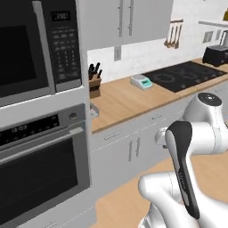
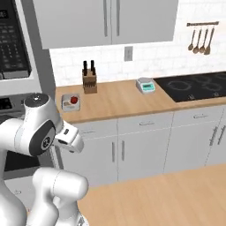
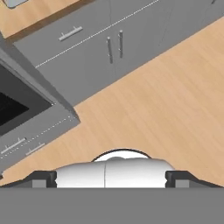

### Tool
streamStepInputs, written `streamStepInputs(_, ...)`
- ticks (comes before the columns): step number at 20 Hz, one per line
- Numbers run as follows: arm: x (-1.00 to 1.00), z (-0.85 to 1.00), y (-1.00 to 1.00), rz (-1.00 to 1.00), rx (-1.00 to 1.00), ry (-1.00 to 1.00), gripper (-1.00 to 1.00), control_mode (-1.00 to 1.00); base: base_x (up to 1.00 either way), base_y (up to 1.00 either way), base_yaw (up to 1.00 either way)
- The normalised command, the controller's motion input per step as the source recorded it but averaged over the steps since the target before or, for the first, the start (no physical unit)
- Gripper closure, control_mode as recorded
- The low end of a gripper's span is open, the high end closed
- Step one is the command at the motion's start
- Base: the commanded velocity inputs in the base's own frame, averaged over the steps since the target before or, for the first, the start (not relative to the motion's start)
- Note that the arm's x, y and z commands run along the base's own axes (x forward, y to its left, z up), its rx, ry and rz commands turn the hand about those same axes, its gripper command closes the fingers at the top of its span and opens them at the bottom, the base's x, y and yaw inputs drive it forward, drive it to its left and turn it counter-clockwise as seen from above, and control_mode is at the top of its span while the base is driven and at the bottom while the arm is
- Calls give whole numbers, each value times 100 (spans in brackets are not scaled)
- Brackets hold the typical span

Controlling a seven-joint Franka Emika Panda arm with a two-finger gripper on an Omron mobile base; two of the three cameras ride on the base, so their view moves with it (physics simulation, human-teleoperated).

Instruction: Take the meat container that has the shrimp and place it on the second highest rack of the freezer. Then take the vegetable container that has the bell pepper and sweet potato and place it on the highest rack of the freezer.

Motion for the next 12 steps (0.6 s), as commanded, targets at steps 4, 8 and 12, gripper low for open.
streamStepInputs(4, 0, 0, 0, 0, 0, 0, -100, 100, 100, -78, 30)
streamStepInputs(8, 0, 0, 0, 0, 0, 0, -100, 100, 90, -67, 46)
streamStepInputs(12, 0, 0, 0, 0, 0, 0, -100, 100, 23, -20, 61)
